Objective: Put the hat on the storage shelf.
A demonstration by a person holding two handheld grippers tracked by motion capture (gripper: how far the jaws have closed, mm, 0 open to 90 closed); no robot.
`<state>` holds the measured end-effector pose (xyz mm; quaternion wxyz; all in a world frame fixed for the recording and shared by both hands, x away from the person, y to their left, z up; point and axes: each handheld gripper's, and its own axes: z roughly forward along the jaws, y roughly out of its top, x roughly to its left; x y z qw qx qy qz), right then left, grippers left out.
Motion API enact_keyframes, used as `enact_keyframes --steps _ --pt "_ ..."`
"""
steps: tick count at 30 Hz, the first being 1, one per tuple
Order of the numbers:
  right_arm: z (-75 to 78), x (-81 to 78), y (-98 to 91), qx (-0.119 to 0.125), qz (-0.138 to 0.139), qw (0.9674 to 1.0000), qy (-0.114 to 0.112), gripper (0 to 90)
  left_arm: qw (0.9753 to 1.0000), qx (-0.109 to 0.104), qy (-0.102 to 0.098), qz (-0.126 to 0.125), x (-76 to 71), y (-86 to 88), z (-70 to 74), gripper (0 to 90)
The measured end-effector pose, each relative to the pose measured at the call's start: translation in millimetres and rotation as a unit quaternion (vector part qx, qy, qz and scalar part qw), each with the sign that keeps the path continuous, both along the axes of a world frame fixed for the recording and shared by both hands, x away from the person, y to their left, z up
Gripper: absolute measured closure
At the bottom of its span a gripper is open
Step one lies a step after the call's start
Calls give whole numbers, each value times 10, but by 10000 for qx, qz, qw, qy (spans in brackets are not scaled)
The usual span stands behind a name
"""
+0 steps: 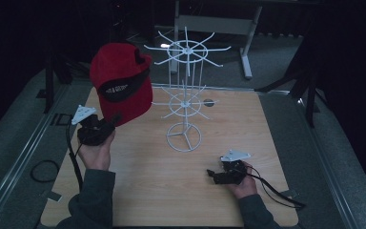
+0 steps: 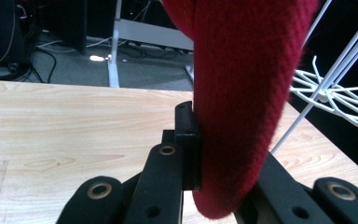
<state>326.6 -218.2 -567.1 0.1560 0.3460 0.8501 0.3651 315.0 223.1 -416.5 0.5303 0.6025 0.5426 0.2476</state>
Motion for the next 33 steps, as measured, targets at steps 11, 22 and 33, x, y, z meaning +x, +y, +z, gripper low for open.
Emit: enact_keyframes --steps 11,22,33 --pt "0 0 0 1 -2 10000 1 202 10000 -5 -87 12 -5 9 70 860" --pt "-1 0 1 1 -7 10000 -4 202 9999 -21 -163 22 -11 22 156 860" --pt "0 0 1 1 -6 10000 -1 202 9997 -66 -230 44 -8 45 233 860"
